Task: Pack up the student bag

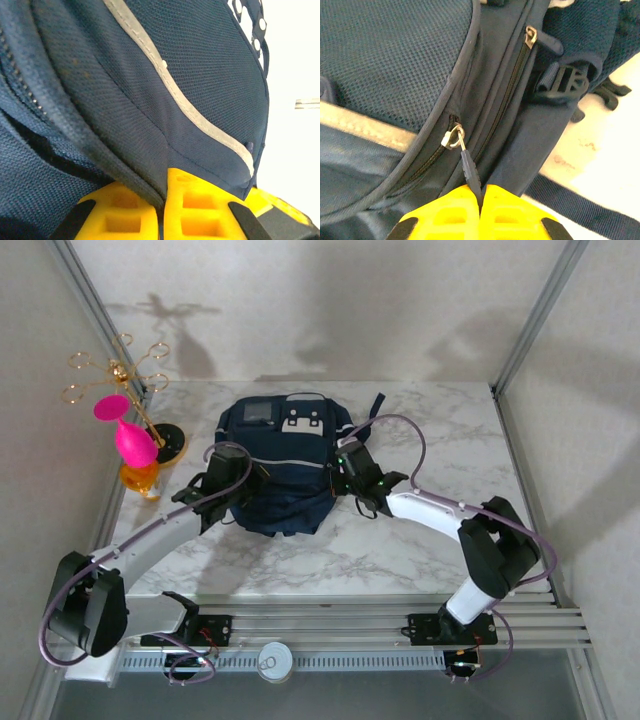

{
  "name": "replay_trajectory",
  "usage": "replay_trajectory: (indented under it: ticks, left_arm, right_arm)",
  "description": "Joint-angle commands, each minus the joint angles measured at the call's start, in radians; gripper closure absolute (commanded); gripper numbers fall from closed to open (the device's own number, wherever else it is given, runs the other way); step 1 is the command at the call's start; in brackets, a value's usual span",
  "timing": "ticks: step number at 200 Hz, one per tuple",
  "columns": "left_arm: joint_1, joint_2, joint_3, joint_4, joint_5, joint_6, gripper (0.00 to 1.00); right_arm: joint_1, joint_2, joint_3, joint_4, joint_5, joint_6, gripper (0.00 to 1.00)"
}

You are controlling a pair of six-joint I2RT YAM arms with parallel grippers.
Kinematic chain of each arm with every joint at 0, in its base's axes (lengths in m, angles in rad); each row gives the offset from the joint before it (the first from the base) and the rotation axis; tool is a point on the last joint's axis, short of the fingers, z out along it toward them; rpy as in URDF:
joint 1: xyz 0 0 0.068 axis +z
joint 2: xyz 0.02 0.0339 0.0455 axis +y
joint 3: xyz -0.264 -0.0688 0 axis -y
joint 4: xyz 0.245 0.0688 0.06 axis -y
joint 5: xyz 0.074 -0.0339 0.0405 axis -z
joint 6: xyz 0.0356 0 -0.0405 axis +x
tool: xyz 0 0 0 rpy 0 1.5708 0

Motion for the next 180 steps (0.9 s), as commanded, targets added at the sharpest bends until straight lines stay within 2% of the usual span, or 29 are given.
replay_trajectory:
  ticks: [1,21,35,44,48,56,70,77,86,97,100,109,129,147,162,172,180]
  left_arm:
    - [0.032,-0.006,0.025,-0.078,-0.041,0.096,1.0]
    - [0.032,0.01,0.034,-0.076,-0.031,0.113,1.0]
    - [0.032,0.021,0.045,-0.075,-0.029,0.126,1.0]
    - [0.032,0.029,0.052,-0.072,-0.027,0.138,1.0]
    - [0.032,0.031,0.055,-0.074,-0.026,0.143,1.0]
    - [0.03,0.032,0.062,-0.076,-0.02,0.159,0.88]
    - [0.029,0.004,0.053,-0.066,-0.009,0.188,0.58]
    - [0.029,-0.021,0.04,-0.057,-0.012,0.205,0.46]
    - [0.029,-0.058,0.025,-0.051,-0.035,0.233,0.33]
    - [0.029,-0.103,0.007,-0.053,-0.105,0.279,0.18]
    - [0.029,-0.111,0.002,-0.056,-0.131,0.292,0.13]
    - [0.031,-0.143,-0.011,-0.065,-0.242,0.333,0.01]
    - [0.035,-0.187,-0.056,-0.056,-0.543,0.427,0.01]
    - [0.036,-0.214,-0.167,0.087,-0.819,0.54,0.0]
    - [0.056,-0.229,-0.274,0.281,-0.879,0.69,0.0]
    - [0.069,-0.224,-0.337,0.416,-0.925,0.764,0.0]
    - [0.087,-0.21,-0.388,0.55,-0.922,0.826,0.0]
  right_arm:
    - [-0.073,0.047,0.064,-0.007,0.152,-0.022,1.0]
    - [-0.074,0.07,0.089,0.003,0.143,-0.046,1.0]
    - [-0.075,0.068,0.095,0.019,0.093,-0.068,1.0]
    - [-0.075,0.058,0.094,0.026,0.054,-0.081,0.94]
    - [-0.074,0.051,0.095,0.022,0.043,-0.082,0.88]
    - [-0.075,0.034,0.092,0.006,0.043,-0.075,0.79]
    - [-0.084,-0.011,0.077,-0.021,0.046,-0.06,0.62]
    - [-0.093,-0.046,0.062,-0.03,0.066,-0.047,0.52]
    - [-0.109,-0.09,0.036,-0.037,0.114,-0.028,0.35]
    - [-0.139,-0.148,-0.011,-0.028,0.199,0.001,0.07]
    - [-0.149,-0.164,-0.029,-0.024,0.235,0.016,0.02]
    - [-0.193,-0.215,-0.086,-0.002,0.304,0.058,0.01]
    - [-0.308,-0.306,-0.244,0.133,0.415,0.058,0.01]
    - [-0.417,-0.342,-0.361,0.294,0.467,-0.04,0.01]
    - [-0.503,-0.353,-0.432,0.401,0.451,-0.088,0.01]
    - [-0.534,-0.339,-0.51,0.576,0.439,-0.165,0.01]
    - [-0.558,-0.314,-0.564,0.694,0.433,-0.198,0.01]
